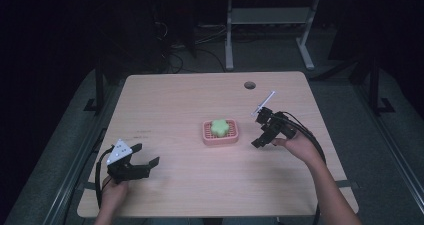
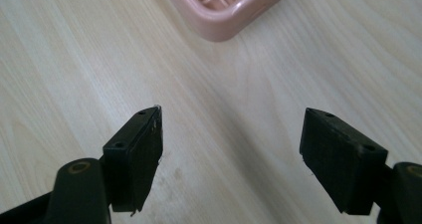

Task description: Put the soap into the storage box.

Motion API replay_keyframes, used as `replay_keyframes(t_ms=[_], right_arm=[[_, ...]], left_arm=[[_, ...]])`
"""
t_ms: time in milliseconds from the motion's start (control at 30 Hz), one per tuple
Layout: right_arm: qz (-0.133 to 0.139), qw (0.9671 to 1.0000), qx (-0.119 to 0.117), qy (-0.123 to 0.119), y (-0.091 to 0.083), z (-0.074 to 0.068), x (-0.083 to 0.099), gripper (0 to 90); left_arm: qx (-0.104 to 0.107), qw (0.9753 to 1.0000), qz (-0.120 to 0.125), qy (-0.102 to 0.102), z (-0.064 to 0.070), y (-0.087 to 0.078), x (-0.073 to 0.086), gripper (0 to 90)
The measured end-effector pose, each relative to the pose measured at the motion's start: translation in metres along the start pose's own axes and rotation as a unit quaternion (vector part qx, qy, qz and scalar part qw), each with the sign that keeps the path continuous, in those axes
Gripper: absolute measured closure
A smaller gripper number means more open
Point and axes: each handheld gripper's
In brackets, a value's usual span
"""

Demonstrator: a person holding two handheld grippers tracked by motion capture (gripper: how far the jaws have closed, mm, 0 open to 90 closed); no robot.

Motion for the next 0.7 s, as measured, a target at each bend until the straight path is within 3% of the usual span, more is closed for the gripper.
replay_keyframes(t_ms=[700], right_arm=[[0.010,0.9998,-0.004,0.019,-0.001,-0.006,0.048,25.0]], left_arm=[[0.000,1.0000,-0.004,0.002,0.001,0.000,0.000,14.1]])
Point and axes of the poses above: each handheld gripper's, and its own axes: y roughly forward along the jaws, x roughly out of its underside, z roughly to its right, and after that the axes turned 2 degrees about x, right-handed
